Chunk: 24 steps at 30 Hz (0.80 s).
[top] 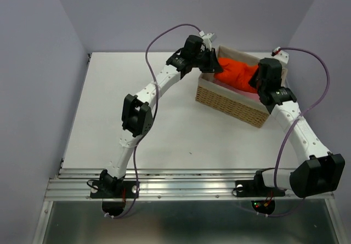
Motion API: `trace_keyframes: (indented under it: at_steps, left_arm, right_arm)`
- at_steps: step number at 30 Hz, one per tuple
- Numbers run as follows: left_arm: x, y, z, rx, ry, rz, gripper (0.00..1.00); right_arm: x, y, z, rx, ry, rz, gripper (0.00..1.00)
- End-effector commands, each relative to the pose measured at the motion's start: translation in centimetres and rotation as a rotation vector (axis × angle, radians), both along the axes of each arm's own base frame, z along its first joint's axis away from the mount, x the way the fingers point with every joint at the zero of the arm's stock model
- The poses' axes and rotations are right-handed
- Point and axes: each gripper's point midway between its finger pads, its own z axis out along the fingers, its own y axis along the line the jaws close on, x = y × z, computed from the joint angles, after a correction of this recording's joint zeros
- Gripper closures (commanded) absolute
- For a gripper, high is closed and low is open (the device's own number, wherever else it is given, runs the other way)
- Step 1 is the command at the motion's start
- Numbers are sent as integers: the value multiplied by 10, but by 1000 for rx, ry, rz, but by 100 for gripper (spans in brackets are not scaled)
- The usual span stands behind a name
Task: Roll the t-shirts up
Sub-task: Place the T-shirt in the bin.
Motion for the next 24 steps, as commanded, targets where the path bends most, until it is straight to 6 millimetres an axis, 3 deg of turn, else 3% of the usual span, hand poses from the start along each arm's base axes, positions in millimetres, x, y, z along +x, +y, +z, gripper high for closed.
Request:
trace_keyframes:
  at_steps: [1, 8, 16, 24]
  left_arm:
    - [-16, -19, 9, -46, -32, -117, 100]
    - [-29, -28, -48, 28, 42, -179, 100]
    - [-35, -12, -74, 129, 69, -156, 100]
    - [-45, 7, -69, 197, 93, -171, 100]
  right_arm:
    - [-4, -17, -18, -11, 34, -17, 99]
    - [-21, -19, -81, 12, 199, 2, 99]
    - [-45, -14, -131, 18, 403, 46, 99]
    - [-56, -19, -131, -12, 442, 43, 99]
